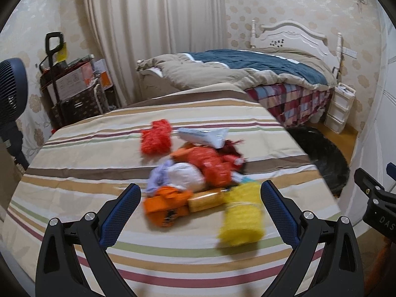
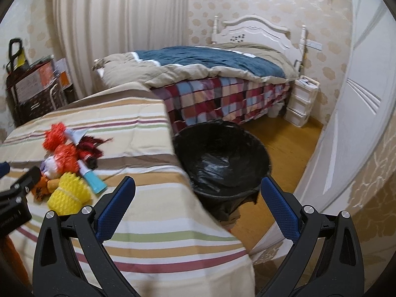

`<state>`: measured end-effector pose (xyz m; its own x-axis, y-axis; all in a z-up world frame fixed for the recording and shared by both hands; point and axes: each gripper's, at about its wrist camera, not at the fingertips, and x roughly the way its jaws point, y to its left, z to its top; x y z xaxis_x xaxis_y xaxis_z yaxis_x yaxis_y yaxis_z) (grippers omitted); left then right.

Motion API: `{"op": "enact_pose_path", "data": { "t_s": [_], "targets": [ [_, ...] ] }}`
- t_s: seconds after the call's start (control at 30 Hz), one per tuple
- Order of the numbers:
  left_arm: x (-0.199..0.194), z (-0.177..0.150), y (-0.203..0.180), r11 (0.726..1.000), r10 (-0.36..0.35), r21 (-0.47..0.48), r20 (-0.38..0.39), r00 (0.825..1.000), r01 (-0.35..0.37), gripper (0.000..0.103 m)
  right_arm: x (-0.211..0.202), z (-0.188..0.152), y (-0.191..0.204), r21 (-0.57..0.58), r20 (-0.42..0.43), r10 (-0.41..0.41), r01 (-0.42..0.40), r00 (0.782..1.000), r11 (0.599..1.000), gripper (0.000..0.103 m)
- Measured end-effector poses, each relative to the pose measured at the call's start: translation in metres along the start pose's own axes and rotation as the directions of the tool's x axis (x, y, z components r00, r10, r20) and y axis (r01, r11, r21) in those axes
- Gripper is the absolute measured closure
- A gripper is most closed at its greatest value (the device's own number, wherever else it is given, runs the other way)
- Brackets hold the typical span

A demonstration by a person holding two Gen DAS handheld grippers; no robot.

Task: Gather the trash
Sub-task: 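Move both grippers toward the pile of trash on the bedspread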

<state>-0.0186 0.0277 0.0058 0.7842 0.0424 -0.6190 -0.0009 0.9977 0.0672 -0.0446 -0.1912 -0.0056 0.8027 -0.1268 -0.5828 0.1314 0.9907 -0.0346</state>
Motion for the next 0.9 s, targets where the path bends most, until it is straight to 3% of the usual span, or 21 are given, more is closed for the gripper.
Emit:
{"op": "enact_pose_path", "data": {
  "t_s": [0.37,0.4,0.47,0.57,0.8,0.9],
  "targets": [
    [-0.001,-0.017,0.067,0.995,0.101,-0.021,-0.006,0.995,-0.101,0.007,-0.002,-0.007,0.074,-0.11,-0.048,0.149,-0.154,0.988,0.982,0.007],
    [0.0,-0.019,0.073,0.993,0.112,-0.024,-0.006,0.994,-0.112,0.007,-0.002,-0.007,0.082,-0.121,-0.052,0.16,-0.165,0.986,0.979,0.008],
    [0.001,-0.024,0.086,0.991,0.125,-0.037,-0.013,0.992,-0.126,0.007,0.0,-0.009,0.097,-0.142,-0.069,0.174,-0.182,0.982,0.973,0.02],
    [0.003,-0.028,0.101,0.989,0.138,-0.055,-0.024,0.99,-0.139,0.007,0.007,-0.01,0.118,-0.15,-0.115,0.209,-0.225,0.971,0.963,0.022],
    [0.011,-0.037,0.119,0.986,0.14,-0.079,-0.047,0.989,-0.144,0.007,0.019,-0.016,0.151,-0.178,-0.17,0.218,-0.248,0.961,0.952,0.022],
    [0.013,-0.039,0.12,0.987,0.133,-0.084,-0.051,0.99,-0.136,0.007,0.027,-0.02,0.155,-0.184,-0.201,0.213,-0.251,0.956,0.951,0.031]
  ]
}}
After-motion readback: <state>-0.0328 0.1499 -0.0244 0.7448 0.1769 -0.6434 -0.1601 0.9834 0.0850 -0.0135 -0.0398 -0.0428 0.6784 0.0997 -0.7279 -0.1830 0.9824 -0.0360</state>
